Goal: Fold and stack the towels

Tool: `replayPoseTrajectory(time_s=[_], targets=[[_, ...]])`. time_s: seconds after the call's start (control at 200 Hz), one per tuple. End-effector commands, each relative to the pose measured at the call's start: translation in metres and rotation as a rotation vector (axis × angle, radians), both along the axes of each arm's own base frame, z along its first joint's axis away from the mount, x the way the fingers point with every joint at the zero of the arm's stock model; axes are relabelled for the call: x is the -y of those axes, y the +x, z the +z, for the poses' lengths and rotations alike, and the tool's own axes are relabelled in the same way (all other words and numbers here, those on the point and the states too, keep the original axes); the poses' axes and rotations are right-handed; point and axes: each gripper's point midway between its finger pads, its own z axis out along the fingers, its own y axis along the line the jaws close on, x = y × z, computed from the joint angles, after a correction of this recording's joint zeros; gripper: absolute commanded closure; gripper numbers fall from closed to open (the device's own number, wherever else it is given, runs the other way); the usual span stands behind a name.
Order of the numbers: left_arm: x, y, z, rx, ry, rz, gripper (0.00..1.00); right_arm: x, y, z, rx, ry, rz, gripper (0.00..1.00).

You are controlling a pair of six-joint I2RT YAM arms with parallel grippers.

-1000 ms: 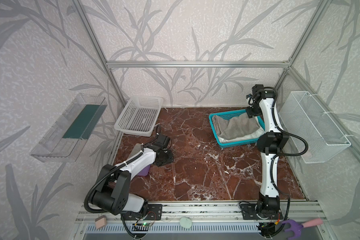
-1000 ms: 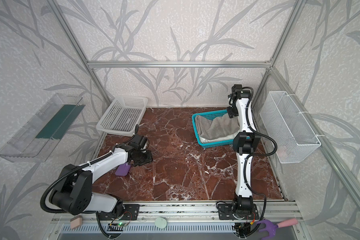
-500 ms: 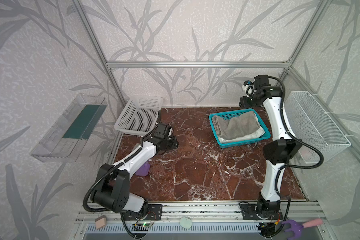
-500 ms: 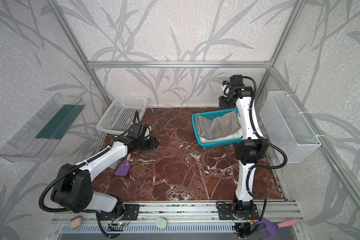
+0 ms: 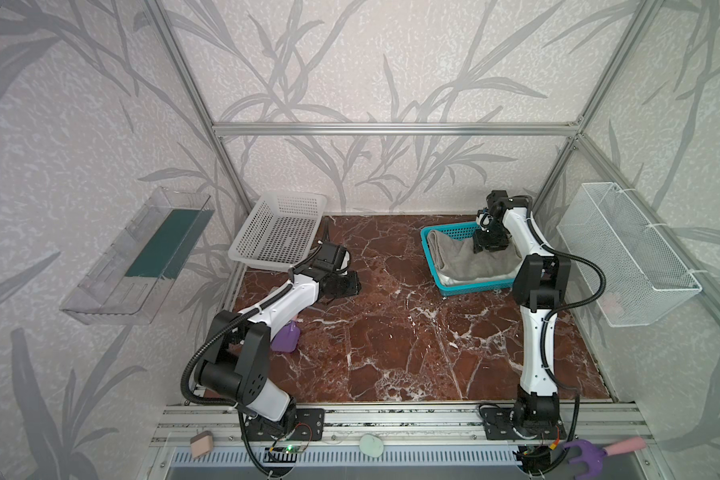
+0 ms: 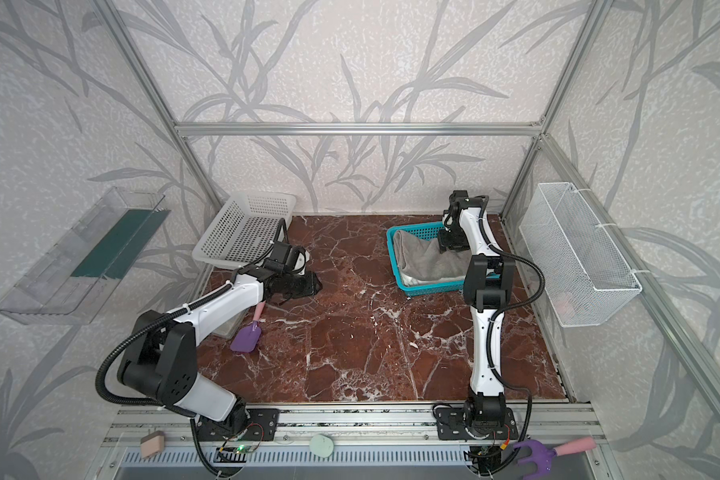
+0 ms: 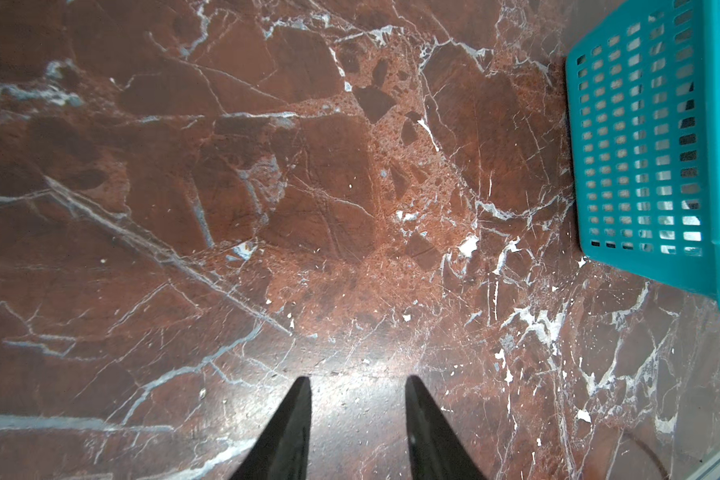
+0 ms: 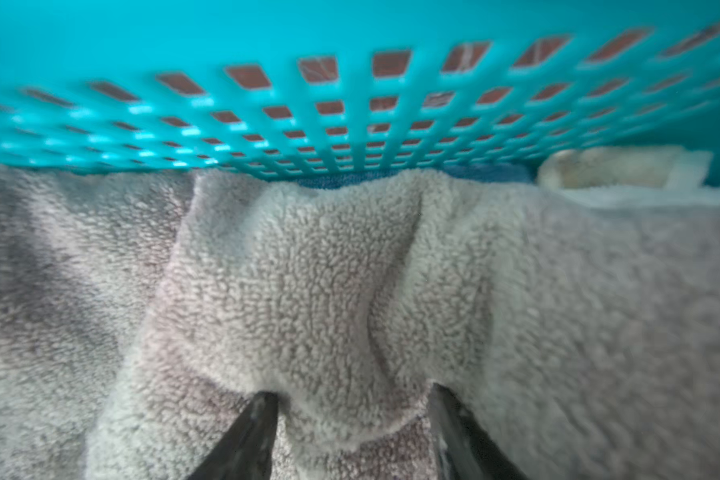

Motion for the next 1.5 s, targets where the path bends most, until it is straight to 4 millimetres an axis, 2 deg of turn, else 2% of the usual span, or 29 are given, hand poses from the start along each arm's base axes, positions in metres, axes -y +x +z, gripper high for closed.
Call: replayPoseTrajectory(time_s=[0.0, 0.135, 0.26, 0.365, 0.455, 0.595, 0.63, 0.655, 0.755, 0.81, 0.885, 0.97, 1.005, 1.11, 1.235, 1.365, 1.5], targets=[[-0.011, -0.004, 0.017, 0.038, 0.042, 0.008, 0.6, 0.0, -0.008, 0.045, 0.051, -0.016, -0.016, 0.4], [-0.026, 0.002, 0.041, 0.11, 0.122, 0.017, 0.58, -0.011, -0.01, 0.095, 0.15, -0.009, 0.001, 0.39], [-0.044, 0.011, 0.08, 0.204, 0.226, 0.016, 0.54, -0.02, -0.023, 0.143, 0.247, -0.006, 0.025, 0.39], [-0.059, 0.017, 0.116, 0.298, 0.293, 0.024, 0.47, -0.026, -0.043, 0.181, 0.332, -0.003, 0.035, 0.38], [-0.074, 0.019, 0.14, 0.38, 0.339, 0.052, 0.4, -0.03, -0.066, 0.204, 0.405, 0.004, 0.031, 0.37], [-0.101, 0.012, 0.162, 0.482, 0.37, 0.127, 0.31, -0.026, -0.106, 0.218, 0.591, 0.022, -0.008, 0.33], [-0.108, 0.009, 0.163, 0.503, 0.378, 0.141, 0.28, -0.023, -0.117, 0.209, 0.624, 0.024, -0.028, 0.29], [-0.114, 0.006, 0.163, 0.517, 0.386, 0.154, 0.25, -0.021, -0.126, 0.212, 0.67, 0.027, -0.044, 0.26], [-0.132, -0.004, 0.151, 0.568, 0.414, 0.185, 0.17, -0.007, -0.165, 0.188, 0.712, 0.028, -0.174, 0.2], [-0.141, -0.008, 0.137, 0.584, 0.433, 0.2, 0.15, -0.013, -0.184, 0.159, 0.697, 0.053, -0.143, 0.19], [-0.157, -0.012, 0.114, 0.557, 0.446, 0.249, 0.13, -0.007, -0.201, 0.123, 0.695, 0.04, -0.169, 0.12], [-0.173, -0.015, 0.086, 0.497, 0.416, 0.315, 0.1, 0.003, -0.213, 0.086, 0.694, 0.003, -0.212, 0.0], [-0.175, -0.015, 0.077, 0.478, 0.392, 0.327, 0.1, 0.006, -0.215, 0.073, 0.69, -0.009, -0.236, 0.01], [-0.183, -0.011, 0.053, 0.442, 0.363, 0.385, 0.1, 0.005, -0.209, 0.048, 0.694, 0.0, -0.236, 0.01], [-0.187, -0.004, 0.035, 0.426, 0.382, 0.404, 0.09, -0.002, -0.188, 0.033, 0.754, 0.011, -0.179, 0.01], [-0.19, -0.001, 0.014, 0.413, 0.45, 0.345, 0.07, 0.004, -0.165, 0.032, 0.831, -0.053, -0.145, 0.01], [-0.223, -0.007, 0.005, 0.403, 0.597, 0.48, 0.05, -0.003, -0.149, 0.035, 0.965, -0.023, -0.114, 0.01]])
